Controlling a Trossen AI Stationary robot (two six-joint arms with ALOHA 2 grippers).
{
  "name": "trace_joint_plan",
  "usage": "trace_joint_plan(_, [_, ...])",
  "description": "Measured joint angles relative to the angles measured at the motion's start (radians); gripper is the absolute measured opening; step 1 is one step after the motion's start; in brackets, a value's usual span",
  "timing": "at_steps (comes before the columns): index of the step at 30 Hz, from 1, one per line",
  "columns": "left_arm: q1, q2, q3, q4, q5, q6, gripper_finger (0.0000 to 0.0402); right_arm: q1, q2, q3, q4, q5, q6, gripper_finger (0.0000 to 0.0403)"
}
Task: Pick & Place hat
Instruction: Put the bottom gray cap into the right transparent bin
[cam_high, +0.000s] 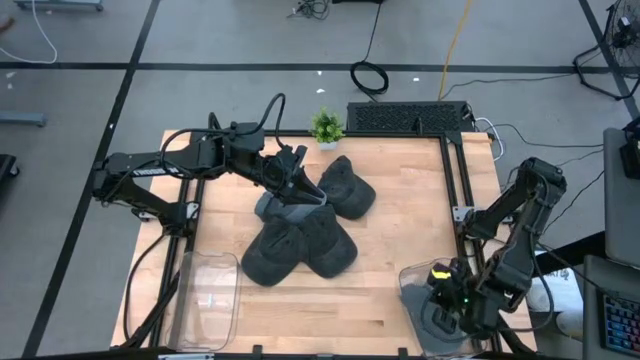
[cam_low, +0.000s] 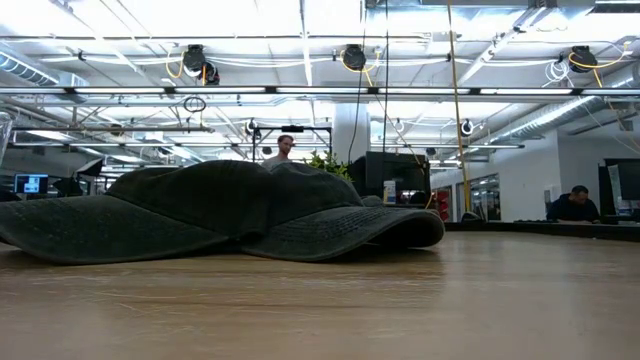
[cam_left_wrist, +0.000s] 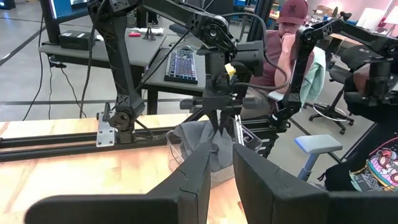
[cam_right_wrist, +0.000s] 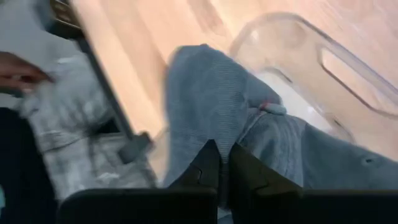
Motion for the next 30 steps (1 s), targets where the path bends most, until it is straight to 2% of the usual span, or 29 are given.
trace_joint_plan(5, [0.0,0.0,0.0,0.0,0.0,0.0,0.0076,0.006,0.02,-0.004,-0.074,-0.004,0.046,0.0])
trace_joint_plan(8, [0.0,0.0,0.0,0.0,0.0,0.0,0.0076,-0.009,0.021,-0.03,-0.009,-0.025,0.012,0.0])
trace_joint_plan(14, [0.0,0.0,0.0,0.0,0.0,0.0,0.0076,-0.014,0.02,-0.05,0.077,-0.158,-0.007,0.0])
trace_joint_plan(30, [0.0,0.0,0.0,0.0,0.0,0.0,0.0076,-0.013,-0.057,-0.051,0.203,-0.244,-0.071,0.0])
